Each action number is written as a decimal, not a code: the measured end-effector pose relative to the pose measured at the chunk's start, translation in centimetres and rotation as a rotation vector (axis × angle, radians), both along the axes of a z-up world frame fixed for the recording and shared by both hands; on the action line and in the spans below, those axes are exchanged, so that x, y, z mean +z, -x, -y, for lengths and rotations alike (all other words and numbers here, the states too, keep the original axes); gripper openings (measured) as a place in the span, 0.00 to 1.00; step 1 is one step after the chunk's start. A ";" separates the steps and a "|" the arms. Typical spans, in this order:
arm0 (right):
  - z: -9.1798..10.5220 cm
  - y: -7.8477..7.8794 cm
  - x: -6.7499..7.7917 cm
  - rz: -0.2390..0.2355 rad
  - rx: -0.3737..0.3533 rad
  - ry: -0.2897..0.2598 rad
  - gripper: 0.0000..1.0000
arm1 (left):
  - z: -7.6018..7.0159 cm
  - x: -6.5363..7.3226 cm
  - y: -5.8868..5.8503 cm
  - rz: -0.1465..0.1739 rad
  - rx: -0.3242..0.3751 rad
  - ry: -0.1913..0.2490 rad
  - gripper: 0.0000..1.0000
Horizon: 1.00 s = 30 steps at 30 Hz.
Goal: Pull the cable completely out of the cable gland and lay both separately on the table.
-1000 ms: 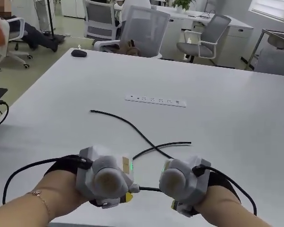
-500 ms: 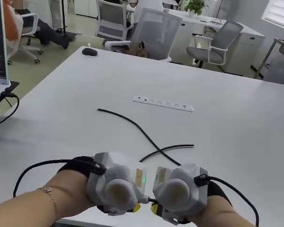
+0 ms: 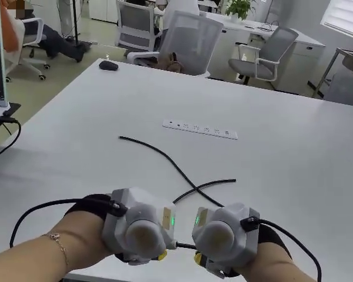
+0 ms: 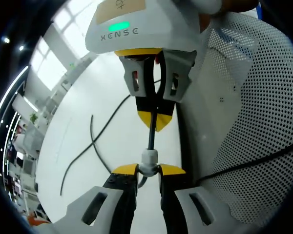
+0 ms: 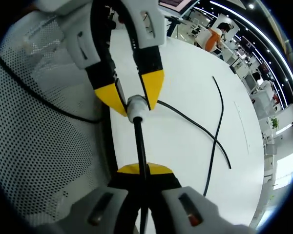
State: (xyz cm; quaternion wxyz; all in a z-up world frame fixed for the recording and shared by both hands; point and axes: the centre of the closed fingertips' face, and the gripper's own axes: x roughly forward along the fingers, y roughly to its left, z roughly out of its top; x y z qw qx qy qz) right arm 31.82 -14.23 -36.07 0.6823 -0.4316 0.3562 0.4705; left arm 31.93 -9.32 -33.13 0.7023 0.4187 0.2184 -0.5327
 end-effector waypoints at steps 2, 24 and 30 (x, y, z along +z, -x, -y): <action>0.5 -0.3 -0.1 0.000 -0.024 0.010 0.00 | -0.3 -0.1 -0.2 0.005 0.009 -0.010 0.18; -0.6 0.5 -0.2 -0.030 0.014 -0.021 0.23 | -0.7 -0.4 0.3 0.002 0.008 -0.045 0.18; -1.8 0.8 0.6 -0.031 0.022 -0.095 0.18 | -0.2 -0.3 0.5 0.008 -0.009 -0.038 0.18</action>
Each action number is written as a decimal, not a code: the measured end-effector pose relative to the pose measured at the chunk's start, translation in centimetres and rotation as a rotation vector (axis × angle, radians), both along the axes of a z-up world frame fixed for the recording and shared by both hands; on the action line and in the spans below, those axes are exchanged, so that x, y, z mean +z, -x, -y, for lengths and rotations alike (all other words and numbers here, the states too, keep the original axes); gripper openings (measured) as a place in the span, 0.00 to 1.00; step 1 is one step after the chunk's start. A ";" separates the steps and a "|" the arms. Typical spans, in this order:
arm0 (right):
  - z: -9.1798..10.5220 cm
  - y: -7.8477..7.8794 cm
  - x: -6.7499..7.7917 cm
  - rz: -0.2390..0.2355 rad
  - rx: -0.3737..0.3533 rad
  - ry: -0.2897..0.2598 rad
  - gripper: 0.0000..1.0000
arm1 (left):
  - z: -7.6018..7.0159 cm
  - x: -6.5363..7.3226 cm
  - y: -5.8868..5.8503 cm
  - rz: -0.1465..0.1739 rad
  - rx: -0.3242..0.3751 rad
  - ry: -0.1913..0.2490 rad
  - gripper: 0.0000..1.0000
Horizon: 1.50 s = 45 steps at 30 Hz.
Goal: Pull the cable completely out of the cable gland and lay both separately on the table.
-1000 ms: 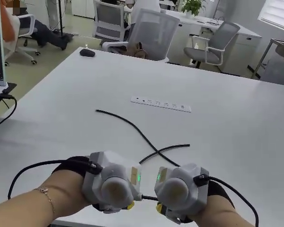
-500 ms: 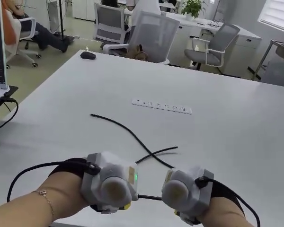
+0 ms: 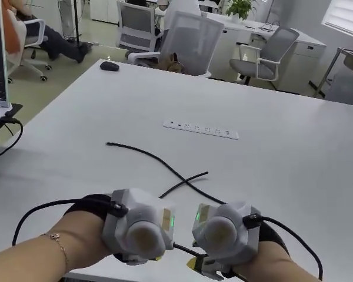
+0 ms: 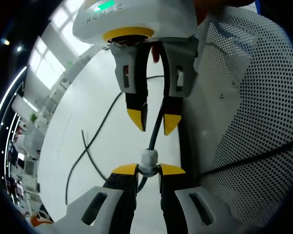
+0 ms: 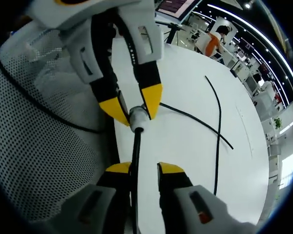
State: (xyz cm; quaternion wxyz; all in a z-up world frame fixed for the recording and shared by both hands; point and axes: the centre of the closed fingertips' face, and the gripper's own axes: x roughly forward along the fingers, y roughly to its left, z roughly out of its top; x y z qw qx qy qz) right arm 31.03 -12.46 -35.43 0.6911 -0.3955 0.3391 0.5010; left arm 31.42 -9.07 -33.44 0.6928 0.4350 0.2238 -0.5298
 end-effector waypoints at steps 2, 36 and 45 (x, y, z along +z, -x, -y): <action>0.0 0.3 -0.1 -0.019 0.008 -0.005 0.08 | 0.0 0.1 -0.1 0.000 0.005 0.008 0.18; 1.6 -0.3 -0.7 0.021 0.011 0.086 0.19 | -0.6 -0.4 -0.4 -0.006 0.029 -0.022 0.18; 1.6 -0.4 -0.6 0.017 0.000 0.076 0.02 | -0.3 -0.1 -0.3 -0.009 0.029 0.002 0.18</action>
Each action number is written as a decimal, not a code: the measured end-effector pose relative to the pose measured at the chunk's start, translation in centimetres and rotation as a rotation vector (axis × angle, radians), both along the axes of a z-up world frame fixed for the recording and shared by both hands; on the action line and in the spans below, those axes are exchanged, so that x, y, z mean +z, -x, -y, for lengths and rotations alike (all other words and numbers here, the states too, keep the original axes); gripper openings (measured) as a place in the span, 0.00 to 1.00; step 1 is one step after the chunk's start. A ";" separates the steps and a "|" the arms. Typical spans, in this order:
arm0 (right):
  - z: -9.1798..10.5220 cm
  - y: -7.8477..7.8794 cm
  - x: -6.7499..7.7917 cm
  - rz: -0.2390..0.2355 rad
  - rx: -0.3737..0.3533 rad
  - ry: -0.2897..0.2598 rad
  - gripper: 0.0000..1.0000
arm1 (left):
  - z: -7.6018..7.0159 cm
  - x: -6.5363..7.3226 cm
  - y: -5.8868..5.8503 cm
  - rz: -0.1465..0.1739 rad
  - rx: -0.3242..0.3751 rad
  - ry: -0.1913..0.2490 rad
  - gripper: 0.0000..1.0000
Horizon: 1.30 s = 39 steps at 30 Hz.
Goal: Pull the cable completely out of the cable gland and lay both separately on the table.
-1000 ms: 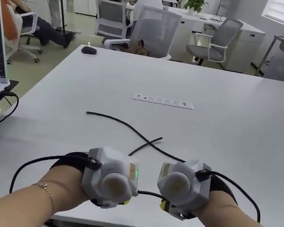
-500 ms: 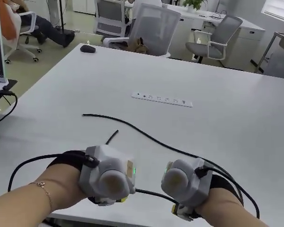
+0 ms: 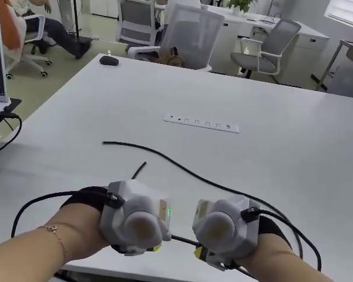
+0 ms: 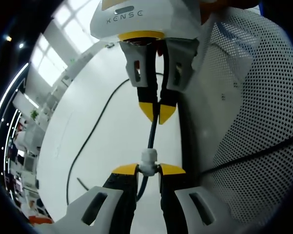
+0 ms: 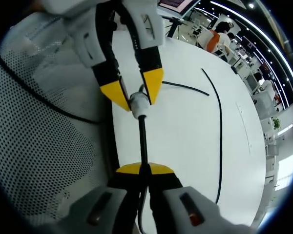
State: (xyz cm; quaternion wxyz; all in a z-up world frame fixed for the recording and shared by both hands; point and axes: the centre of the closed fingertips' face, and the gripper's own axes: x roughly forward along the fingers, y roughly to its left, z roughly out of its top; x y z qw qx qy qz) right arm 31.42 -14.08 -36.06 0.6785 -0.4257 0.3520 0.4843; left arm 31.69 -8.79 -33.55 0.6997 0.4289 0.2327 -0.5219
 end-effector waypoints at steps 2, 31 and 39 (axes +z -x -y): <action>0.3 -0.1 -0.1 -0.005 -0.022 0.008 0.02 | 0.1 0.1 0.0 0.001 0.000 0.008 0.18; 0.1 0.1 -0.3 -0.027 -0.022 -0.002 0.20 | -0.3 -0.4 0.1 0.006 -0.017 -0.034 0.18; -1.1 0.5 0.3 -0.015 0.031 -0.045 0.03 | -0.1 -0.1 0.1 0.015 -0.025 -0.021 0.18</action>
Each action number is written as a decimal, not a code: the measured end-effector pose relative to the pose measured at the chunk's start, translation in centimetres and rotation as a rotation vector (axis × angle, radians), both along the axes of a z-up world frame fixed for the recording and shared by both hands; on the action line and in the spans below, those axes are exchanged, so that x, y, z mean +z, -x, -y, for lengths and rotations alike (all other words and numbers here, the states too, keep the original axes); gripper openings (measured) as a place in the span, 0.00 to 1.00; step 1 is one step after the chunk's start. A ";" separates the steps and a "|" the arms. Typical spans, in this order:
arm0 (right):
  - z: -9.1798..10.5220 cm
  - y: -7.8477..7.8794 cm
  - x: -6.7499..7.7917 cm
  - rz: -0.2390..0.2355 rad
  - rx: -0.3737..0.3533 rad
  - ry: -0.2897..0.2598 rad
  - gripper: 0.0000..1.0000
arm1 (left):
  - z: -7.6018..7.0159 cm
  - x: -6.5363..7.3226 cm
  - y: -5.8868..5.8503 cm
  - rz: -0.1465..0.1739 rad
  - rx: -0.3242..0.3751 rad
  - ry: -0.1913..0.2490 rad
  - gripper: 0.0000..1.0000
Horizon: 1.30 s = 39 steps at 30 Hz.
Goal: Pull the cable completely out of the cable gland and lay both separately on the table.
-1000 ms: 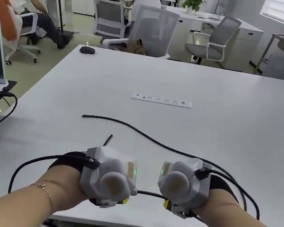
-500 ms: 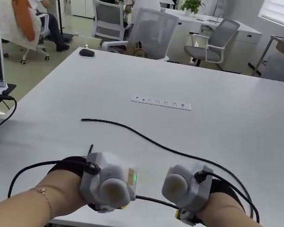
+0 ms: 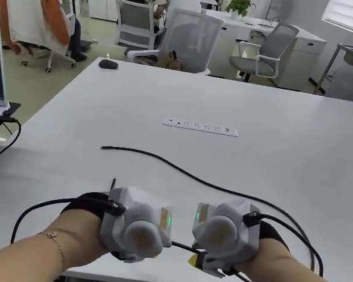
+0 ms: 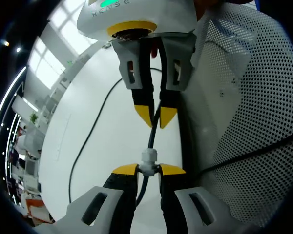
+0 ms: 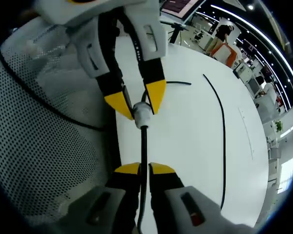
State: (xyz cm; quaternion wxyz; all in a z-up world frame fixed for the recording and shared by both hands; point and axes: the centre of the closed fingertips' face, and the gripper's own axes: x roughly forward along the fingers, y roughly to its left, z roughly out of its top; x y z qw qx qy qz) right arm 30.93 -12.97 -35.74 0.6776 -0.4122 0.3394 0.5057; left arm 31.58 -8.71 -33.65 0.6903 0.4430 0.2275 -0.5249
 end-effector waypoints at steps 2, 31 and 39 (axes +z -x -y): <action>0.2 -0.1 -0.1 -0.002 -0.011 0.001 0.03 | 0.0 0.0 0.0 -0.003 0.002 0.005 0.18; 4.1 -1.6 -1.1 0.037 -0.117 0.175 0.16 | -0.5 0.0 -0.5 0.002 0.028 -0.004 0.18; 1.0 -0.8 -0.1 0.029 -0.029 0.043 0.20 | -0.3 0.1 -0.6 0.007 0.022 0.001 0.18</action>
